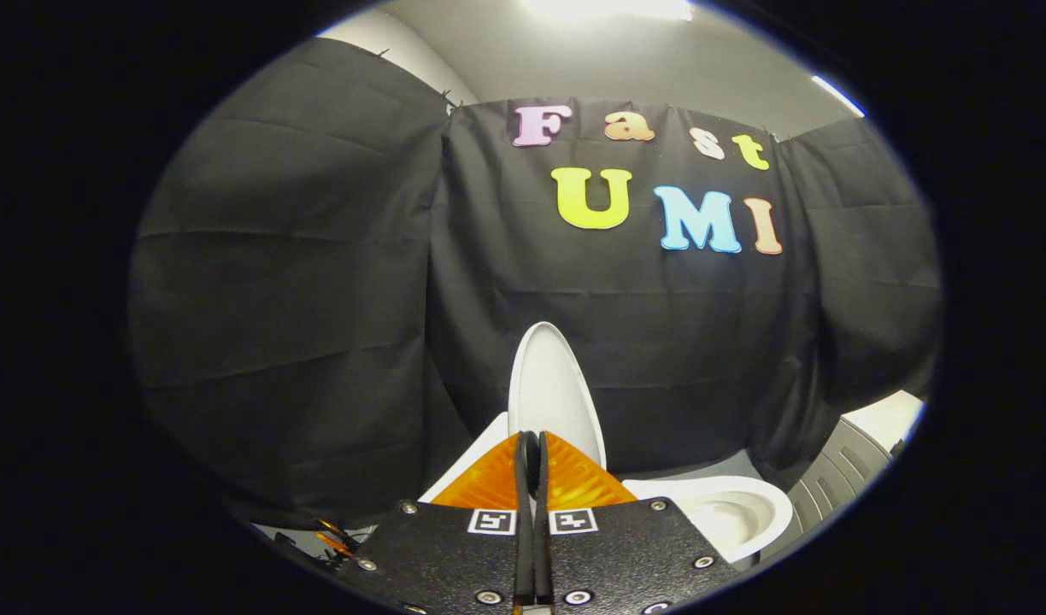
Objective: Open the toilet lid.
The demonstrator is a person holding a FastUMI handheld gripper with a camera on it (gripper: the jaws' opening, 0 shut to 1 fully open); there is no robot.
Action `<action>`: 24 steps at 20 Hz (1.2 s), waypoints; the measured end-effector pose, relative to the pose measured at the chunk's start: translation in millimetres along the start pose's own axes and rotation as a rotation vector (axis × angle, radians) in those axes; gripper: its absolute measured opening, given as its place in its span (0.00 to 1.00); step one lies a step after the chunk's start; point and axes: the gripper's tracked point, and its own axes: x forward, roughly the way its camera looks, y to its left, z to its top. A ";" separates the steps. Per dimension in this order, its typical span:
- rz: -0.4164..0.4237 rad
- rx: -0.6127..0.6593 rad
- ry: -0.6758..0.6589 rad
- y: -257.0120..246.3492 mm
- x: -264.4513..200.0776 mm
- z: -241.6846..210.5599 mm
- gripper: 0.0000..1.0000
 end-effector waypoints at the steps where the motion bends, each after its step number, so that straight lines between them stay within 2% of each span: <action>1: 0.000 -0.019 0.001 3.0 1.9 -2.1 0.00; 5: 0.034 -0.086 -0.029 6.3 -4.3 -1.4 0.00; 7: 0.110 -0.081 -0.046 10.9 0.5 -4.0 0.09; 12: 0.142 -0.056 -0.085 -18.1 -29.5 -2.6 0.95; 15: 0.135 -0.017 -0.110 -44.1 -41.5 11.1 0.95; 24: -0.008 -0.011 -0.185 -170.0 -82.4 44.7 0.95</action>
